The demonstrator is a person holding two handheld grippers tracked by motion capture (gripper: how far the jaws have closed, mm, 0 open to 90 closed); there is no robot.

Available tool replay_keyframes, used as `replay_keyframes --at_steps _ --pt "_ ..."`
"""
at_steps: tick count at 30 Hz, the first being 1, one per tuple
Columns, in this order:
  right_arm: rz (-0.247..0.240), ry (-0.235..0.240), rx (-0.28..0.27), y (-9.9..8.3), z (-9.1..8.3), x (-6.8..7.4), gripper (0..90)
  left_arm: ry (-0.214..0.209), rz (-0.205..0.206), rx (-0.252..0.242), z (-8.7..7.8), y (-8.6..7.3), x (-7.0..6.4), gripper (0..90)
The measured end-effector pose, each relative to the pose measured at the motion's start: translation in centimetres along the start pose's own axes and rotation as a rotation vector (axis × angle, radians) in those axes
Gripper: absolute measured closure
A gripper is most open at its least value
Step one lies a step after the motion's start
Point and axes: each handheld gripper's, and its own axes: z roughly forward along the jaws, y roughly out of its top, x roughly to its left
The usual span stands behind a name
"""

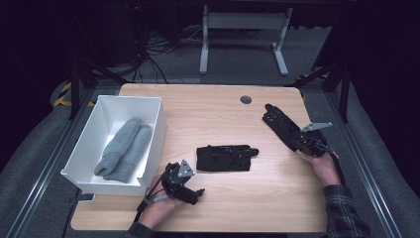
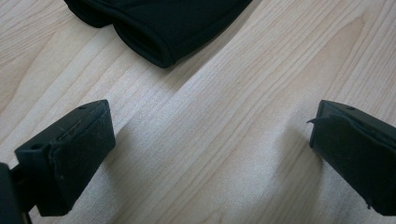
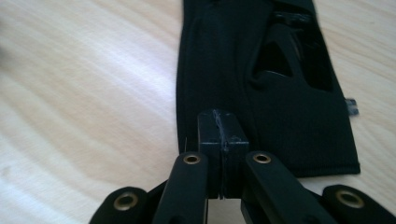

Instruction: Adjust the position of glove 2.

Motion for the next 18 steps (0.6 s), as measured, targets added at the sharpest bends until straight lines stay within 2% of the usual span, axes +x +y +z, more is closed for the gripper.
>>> replay_keyframes --at_steps 3,6,18 --pt "-0.043 0.031 0.014 -0.1 -0.3 1.2 90.0 0.000 -0.001 0.000 0.0 0.0 0.0 0.4" --pt "-0.052 0.054 0.017 -0.2 -0.5 1.7 90.0 0.000 0.000 0.000 0.0 0.0 0.0 0.4" --pt "-0.135 0.145 0.037 -1.8 -2.3 5.7 90.0 0.000 -0.001 0.000 0.0 0.0 0.0 0.5"
